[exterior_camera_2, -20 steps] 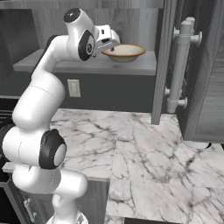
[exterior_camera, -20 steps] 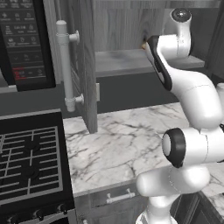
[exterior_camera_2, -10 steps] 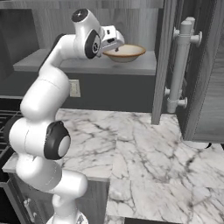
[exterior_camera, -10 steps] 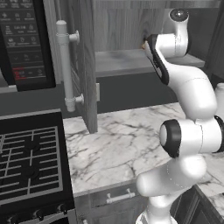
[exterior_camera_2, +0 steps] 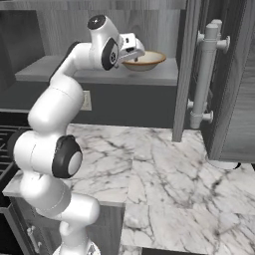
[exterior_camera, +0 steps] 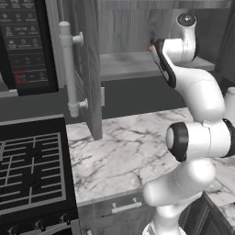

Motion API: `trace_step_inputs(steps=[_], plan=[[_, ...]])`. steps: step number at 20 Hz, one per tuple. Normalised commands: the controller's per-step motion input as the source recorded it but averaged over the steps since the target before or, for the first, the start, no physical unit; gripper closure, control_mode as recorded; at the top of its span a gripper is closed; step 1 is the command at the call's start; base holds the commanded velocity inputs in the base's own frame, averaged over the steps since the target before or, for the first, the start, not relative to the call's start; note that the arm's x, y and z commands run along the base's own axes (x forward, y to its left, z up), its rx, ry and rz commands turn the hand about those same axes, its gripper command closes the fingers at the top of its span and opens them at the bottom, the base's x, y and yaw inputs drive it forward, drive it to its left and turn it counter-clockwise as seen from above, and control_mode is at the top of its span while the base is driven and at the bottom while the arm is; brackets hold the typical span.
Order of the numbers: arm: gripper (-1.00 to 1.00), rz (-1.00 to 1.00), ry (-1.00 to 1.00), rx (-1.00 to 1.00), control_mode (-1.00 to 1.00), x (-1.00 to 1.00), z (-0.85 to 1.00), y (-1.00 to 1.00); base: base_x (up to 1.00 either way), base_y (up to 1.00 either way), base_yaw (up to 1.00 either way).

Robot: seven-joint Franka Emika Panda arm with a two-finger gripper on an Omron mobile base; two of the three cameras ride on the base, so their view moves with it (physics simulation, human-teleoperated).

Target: Pick up the bowls from the cabinet and place each bowl in front of a stool on the dining counter.

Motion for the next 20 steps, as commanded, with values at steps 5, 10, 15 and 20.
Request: trace_step_inputs(steps=[5,10,15,20], plan=[[-1.0,0.0,0.0,0.0,-1.0,0.4,-0.08,-0.11,0.0,0.0,0.0],[-1.0,0.0,0.0,0.0,-1.0,0.46,0.0,-0.1,0.0,0.0,0.0],[-1.0,0.0,0.0,0.0,-1.0,0.36,0.0,-0.08,0.0,0.0,0.0],[1.0,0.0,0.0,0.0,-1.0,0.13,-0.01,-0.01,0.0,0.0,0.0]])
